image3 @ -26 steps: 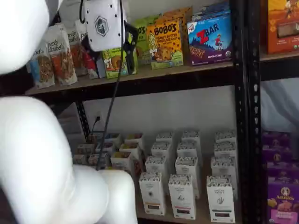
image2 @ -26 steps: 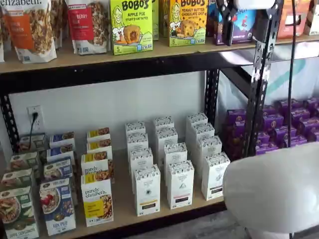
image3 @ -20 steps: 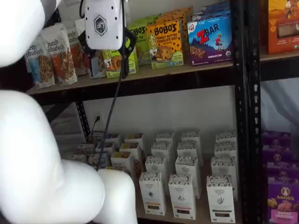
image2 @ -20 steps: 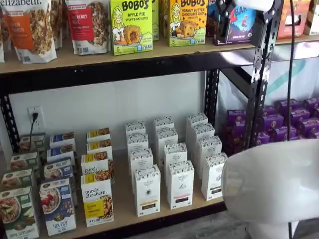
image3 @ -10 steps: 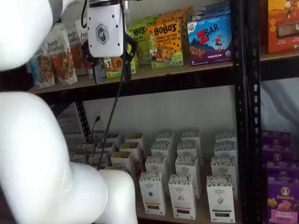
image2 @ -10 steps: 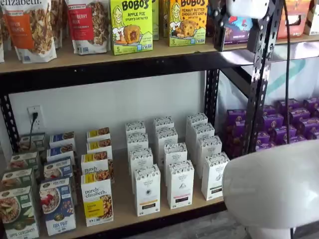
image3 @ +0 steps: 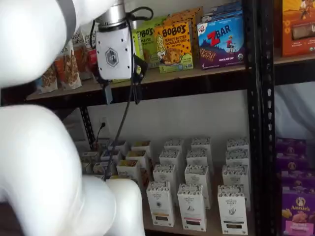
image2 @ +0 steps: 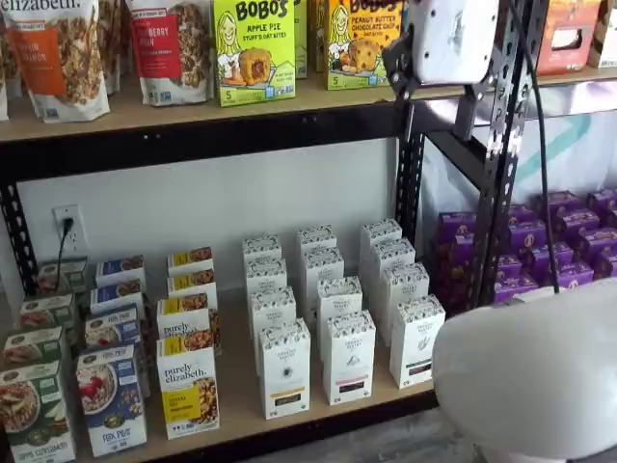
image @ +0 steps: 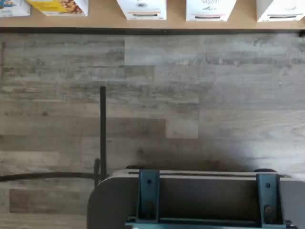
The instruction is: Pick up the white box with a yellow strip in the middle, on the bottom shelf, the fourth box from the left
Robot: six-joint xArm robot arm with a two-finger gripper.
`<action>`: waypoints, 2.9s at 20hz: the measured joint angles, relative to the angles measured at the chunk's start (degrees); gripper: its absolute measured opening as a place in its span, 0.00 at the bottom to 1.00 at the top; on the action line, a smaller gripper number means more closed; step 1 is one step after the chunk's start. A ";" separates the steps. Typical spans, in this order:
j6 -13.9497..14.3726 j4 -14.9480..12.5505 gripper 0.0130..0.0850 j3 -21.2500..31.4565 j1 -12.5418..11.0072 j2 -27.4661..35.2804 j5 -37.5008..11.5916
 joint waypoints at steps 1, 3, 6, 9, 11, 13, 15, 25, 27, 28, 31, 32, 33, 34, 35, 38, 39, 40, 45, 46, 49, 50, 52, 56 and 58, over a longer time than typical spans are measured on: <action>0.49 -0.16 1.00 0.97 0.57 0.07 -0.89; 2.15 -1.67 1.00 2.31 2.71 0.72 -1.95; 4.95 -3.60 1.00 4.50 5.93 1.63 -4.09; 6.65 -2.95 1.00 6.92 7.56 2.03 -7.22; 7.90 -2.89 1.00 8.96 8.95 1.52 -10.54; 9.16 -2.81 1.00 11.70 10.40 0.18 -15.67; 11.08 -3.77 1.00 13.74 12.44 -0.29 -20.02; 16.06 -3.46 1.00 15.78 17.73 7.19 -29.36; 16.38 -3.89 1.00 16.36 17.98 8.70 -31.84; 16.60 -4.06 1.00 16.38 18.15 9.69 -32.59; 17.01 -3.76 1.00 16.43 18.75 13.46 -35.40; 17.03 -3.25 1.00 16.66 19.01 14.83 -37.03; 17.02 -2.86 1.00 16.84 19.21 15.70 -38.19; 17.01 -2.44 1.00 16.94 19.42 16.57 -39.26; 17.07 -2.07 1.00 16.98 19.69 17.59 -40.25; 17.29 -0.98 1.00 16.72 20.55 21.08 -42.61; 17.45 -0.80 1.00 16.61 20.87 22.36 -43.53; 17.59 -0.68 1.00 16.49 21.13 23.57 -44.40; 18.92 -2.15 1.00 15.65 21.98 29.59 -49.29; 19.16 -2.57 1.00 15.52 22.02 30.55 -50.25; 19.16 -3.11 1.00 14.58 21.82 34.69 -53.50; 19.13 -3.28 1.00 14.17 21.72 36.15 -54.41; 19.19 -3.69 1.00 13.50 21.56 38.28 -55.51; 18.49 -3.53 1.00 12.65 21.03 42.51 -58.19; 18.46 -4.05 1.00 12.41 20.70 45.15 -60.22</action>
